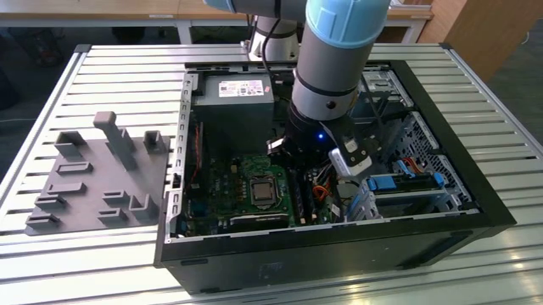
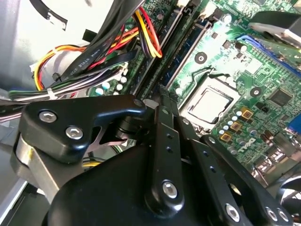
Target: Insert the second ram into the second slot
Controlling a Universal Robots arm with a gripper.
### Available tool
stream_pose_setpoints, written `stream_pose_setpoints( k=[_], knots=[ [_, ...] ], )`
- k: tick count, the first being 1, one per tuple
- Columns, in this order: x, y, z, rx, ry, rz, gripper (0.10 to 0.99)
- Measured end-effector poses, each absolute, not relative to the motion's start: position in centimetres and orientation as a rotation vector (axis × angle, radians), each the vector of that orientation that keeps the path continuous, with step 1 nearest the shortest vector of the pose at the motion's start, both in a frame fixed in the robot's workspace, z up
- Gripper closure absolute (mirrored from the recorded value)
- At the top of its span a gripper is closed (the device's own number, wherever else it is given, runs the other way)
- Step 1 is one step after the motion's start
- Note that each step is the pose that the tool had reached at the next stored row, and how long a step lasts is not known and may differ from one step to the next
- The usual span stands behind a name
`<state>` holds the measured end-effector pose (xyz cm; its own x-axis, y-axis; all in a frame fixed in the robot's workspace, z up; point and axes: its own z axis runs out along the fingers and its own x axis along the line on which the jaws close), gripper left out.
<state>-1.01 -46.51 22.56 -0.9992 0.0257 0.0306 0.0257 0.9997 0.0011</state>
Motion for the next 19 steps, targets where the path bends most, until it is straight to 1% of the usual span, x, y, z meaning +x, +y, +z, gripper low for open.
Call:
stream_pose_setpoints(
  k=[13,19],
  knots=[
    [-1.0,-46.5,21.4,-0.040,-3.110,0.001,0.980],
    [-1.0,-46.5,21.5,-0.040,-3.110,0.001,0.980]
  ],
)
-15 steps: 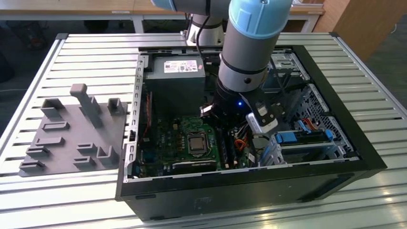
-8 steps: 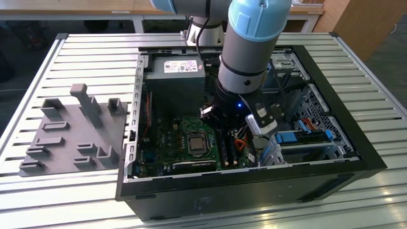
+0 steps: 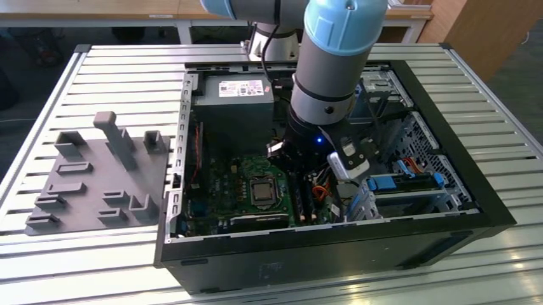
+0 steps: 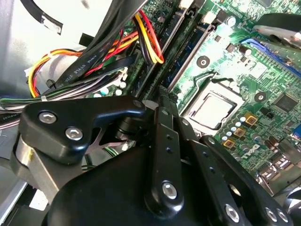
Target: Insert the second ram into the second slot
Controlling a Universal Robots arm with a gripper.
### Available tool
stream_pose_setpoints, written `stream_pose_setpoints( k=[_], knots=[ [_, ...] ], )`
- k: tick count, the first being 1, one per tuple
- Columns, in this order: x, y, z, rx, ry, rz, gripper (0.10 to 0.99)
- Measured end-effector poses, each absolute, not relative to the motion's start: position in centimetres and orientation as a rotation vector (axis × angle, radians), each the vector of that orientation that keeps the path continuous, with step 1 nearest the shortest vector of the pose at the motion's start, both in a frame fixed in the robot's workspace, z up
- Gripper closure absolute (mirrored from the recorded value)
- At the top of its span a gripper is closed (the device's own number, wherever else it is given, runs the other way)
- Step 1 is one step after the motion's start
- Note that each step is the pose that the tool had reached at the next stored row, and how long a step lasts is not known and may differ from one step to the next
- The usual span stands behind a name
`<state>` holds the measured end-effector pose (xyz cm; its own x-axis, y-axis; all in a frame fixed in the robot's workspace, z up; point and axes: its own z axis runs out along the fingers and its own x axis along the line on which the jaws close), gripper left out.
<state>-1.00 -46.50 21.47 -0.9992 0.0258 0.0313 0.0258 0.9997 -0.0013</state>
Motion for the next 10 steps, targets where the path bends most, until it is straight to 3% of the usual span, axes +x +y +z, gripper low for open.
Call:
stream_pose_setpoints(
  k=[10],
  knots=[
    [-1.0,-46.5,22.9,-0.040,-3.111,-0.007,0.980]
  ],
)
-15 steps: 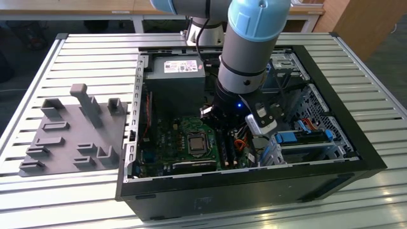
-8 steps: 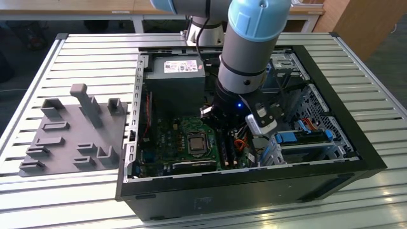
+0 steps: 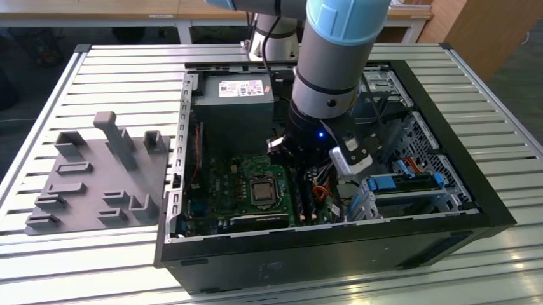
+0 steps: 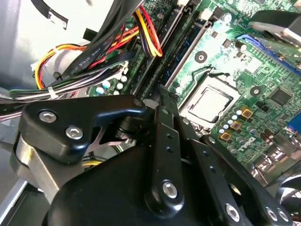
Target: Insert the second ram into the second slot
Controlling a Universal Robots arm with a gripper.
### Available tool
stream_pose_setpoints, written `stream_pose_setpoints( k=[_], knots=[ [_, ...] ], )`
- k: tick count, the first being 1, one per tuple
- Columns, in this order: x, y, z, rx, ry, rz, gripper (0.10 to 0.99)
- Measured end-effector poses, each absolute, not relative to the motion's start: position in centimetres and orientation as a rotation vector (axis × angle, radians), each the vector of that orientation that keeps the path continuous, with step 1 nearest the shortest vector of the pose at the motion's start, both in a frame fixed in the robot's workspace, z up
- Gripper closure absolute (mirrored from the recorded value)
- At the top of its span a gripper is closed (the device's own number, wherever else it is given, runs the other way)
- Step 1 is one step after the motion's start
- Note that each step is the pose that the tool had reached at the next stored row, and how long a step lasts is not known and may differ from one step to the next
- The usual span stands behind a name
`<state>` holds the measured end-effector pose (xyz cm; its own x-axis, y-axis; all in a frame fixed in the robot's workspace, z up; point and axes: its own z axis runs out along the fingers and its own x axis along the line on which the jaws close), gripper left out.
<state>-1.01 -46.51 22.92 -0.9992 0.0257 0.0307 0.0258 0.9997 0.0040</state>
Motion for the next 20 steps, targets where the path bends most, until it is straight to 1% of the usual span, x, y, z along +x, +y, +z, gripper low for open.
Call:
stream_pose_setpoints(
  k=[20],
  knots=[
    [-1.04,-46.51,23.82,-0.040,-3.111,-0.013,0.980]
  ],
)
